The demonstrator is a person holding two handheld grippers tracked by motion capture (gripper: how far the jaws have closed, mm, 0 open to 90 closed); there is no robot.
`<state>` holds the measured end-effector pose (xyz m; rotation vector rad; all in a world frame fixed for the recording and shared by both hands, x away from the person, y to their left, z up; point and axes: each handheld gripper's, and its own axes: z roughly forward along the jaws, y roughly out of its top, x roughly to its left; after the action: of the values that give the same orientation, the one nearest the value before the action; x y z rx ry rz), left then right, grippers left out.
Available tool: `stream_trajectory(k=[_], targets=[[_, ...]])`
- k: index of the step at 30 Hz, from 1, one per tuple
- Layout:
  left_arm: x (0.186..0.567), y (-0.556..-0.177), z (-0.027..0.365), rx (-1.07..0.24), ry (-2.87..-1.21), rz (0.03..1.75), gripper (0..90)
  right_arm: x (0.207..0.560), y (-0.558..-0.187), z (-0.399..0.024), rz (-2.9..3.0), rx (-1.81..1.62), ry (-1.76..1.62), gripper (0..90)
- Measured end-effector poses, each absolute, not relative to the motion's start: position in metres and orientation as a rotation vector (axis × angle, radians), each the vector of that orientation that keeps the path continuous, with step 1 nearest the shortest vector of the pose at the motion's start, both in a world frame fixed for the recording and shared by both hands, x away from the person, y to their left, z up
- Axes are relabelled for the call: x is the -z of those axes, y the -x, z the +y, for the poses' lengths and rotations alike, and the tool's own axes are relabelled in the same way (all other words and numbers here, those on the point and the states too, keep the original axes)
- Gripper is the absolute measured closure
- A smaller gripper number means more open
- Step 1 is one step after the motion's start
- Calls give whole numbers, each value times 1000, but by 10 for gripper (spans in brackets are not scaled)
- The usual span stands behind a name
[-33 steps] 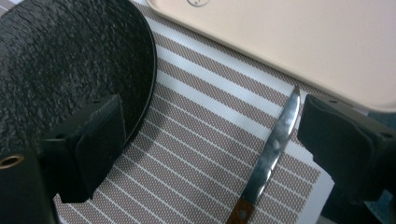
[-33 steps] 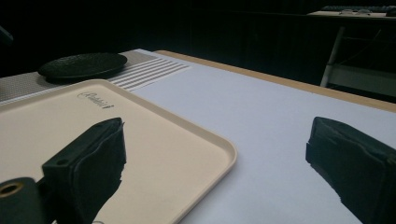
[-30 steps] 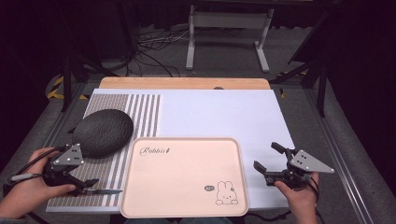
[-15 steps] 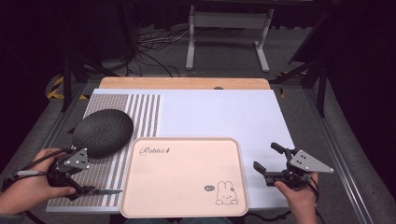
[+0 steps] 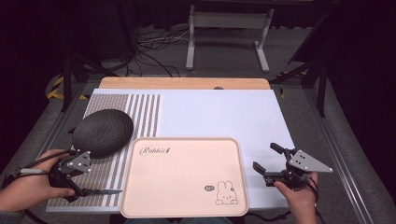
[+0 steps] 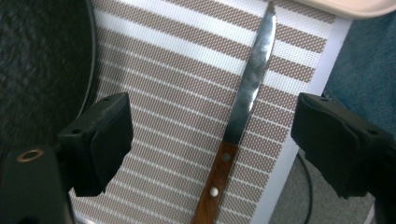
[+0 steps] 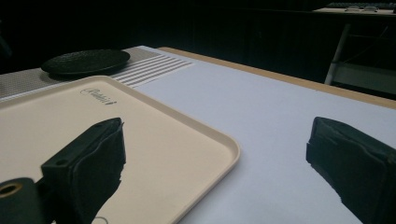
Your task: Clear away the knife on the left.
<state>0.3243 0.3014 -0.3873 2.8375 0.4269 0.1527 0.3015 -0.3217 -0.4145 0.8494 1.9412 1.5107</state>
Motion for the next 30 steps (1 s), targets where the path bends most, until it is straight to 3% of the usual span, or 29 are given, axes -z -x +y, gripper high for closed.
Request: stream_trajectory(k=[10,16,30], targets=[[402,-326,312,-12,-2883,353,257,416,-302,-321,1951,-1512,-851,53],[410,-326,311,56,-2969,291,399,416,-302,-319,1964,-1510,-845,54],[422,-327,306,23,-3158,132,708,416,-302,-319,1971,-1519,-851,55]])
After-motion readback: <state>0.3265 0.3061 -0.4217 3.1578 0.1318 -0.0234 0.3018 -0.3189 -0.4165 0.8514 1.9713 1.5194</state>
